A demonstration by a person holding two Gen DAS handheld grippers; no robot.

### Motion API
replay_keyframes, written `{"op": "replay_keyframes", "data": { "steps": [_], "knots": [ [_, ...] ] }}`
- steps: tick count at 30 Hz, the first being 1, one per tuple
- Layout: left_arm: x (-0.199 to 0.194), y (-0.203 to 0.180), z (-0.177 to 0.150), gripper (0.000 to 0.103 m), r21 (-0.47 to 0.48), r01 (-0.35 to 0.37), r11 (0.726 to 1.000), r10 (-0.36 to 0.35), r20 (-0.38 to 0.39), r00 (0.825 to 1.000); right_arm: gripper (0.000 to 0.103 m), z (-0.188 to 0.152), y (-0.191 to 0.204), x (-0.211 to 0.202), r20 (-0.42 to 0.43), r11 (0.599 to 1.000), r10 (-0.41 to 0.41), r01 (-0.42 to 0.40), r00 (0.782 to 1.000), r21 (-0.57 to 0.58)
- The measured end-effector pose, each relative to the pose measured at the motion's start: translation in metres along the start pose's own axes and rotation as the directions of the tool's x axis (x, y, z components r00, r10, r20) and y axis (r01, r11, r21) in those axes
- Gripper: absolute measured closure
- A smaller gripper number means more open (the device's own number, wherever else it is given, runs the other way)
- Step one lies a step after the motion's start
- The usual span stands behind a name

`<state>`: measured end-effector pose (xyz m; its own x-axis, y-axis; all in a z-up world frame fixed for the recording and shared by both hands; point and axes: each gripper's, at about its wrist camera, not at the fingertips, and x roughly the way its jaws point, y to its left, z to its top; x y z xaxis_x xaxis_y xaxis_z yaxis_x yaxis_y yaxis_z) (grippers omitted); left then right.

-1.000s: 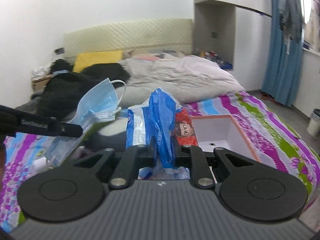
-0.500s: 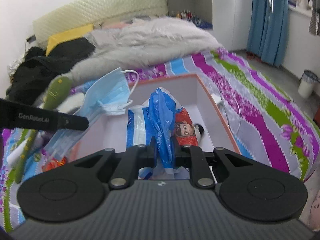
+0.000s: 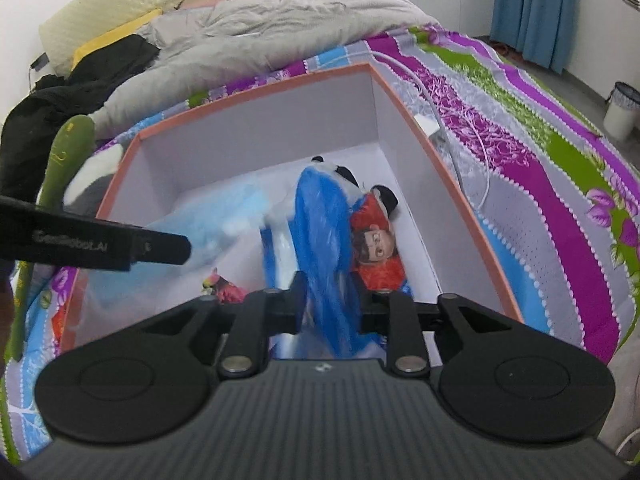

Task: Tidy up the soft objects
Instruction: 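Carry mask and bag over the pink box and open both grippers, then move both grippers back toward the red packet and white tissue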

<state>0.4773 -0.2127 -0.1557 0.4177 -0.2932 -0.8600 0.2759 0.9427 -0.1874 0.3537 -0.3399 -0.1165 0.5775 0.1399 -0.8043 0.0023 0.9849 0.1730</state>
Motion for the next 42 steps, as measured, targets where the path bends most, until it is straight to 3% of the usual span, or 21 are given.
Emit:
{"op": "replay_keyframes", "data": {
  "steps": [6,14,28,36,42],
  "knots": [
    [-0.03,0.002,-0.004,0.052,-0.001,0.003,1.0,-0.003,0.05,0.999,0.055,0.002,0.006,-0.021,0.037,1.0,-0.005,0.005,0.999,0.006],
    [-0.112,-0.004,-0.026,0.052,0.013,0.006,1.0,-0.008,0.175,0.984,0.055,0.003,0.028,-0.083,0.144,1.0,0.002,-0.002,0.99,-0.005],
    [-0.255,0.003,-0.103,0.052,0.018,-0.009,1.0,0.002,0.368,0.93,0.055,-0.03,0.084,-0.187,0.301,0.996,0.068,-0.047,0.951,-0.074],
    [-0.304,0.024,-0.159,0.052,-0.027,-0.019,0.999,0.029,0.415,0.91,0.055,-0.058,0.114,-0.219,0.336,0.989,0.121,-0.084,0.934,-0.121],
    [-0.322,0.041,-0.19,0.052,-0.075,-0.026,0.997,0.056,0.425,0.904,0.055,-0.076,0.13,-0.224,0.333,0.984,0.154,-0.113,0.93,-0.14]
  ]
}}
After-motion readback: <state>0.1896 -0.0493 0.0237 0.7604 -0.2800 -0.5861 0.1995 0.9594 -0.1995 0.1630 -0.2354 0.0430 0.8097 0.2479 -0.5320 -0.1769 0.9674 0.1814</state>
